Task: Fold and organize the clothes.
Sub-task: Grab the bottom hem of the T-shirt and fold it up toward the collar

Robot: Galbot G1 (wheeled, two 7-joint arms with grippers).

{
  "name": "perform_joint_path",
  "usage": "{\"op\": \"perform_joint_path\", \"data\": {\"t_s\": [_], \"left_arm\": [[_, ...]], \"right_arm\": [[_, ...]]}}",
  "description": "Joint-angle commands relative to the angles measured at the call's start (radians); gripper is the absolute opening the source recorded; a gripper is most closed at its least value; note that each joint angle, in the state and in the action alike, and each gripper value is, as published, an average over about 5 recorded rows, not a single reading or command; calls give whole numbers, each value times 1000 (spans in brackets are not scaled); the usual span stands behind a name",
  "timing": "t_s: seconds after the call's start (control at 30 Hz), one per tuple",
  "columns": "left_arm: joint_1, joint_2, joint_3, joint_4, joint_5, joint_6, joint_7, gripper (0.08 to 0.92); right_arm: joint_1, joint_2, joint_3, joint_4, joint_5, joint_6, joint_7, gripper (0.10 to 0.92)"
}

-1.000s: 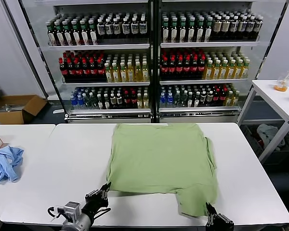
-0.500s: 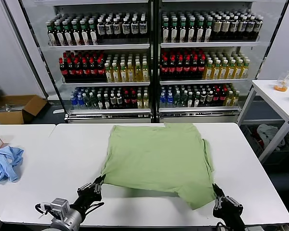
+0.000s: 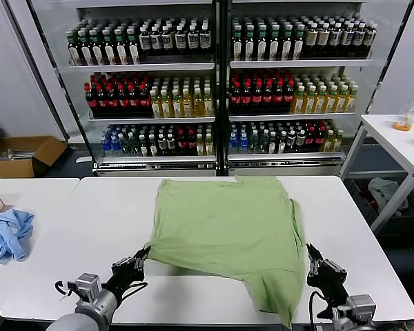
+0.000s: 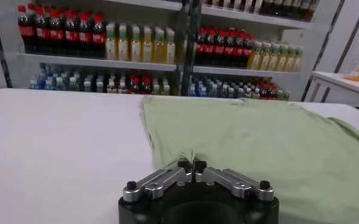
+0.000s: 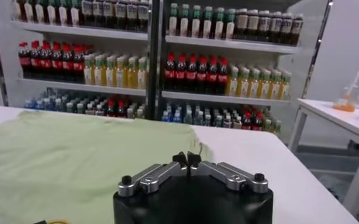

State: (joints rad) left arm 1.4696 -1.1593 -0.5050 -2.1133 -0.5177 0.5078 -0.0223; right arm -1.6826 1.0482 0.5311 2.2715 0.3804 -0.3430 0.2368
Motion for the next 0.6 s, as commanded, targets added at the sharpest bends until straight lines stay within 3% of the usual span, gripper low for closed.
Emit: {"op": "perform_joint_path", "data": {"t_s": [0.03, 0.3, 0.6], "left_arm": [[-33, -4, 9, 65, -3, -2, 0, 84], [20, -35, 2, 23, 47, -7, 0, 85], [29, -37, 8, 10, 51, -7, 0, 85]], "right_arm": [[-116, 24, -34, 36, -47, -50, -9, 240], [-303, 109, -104, 57, -165, 2, -18, 474], [-312, 160, -174, 10, -222, 20, -9, 725]]}}
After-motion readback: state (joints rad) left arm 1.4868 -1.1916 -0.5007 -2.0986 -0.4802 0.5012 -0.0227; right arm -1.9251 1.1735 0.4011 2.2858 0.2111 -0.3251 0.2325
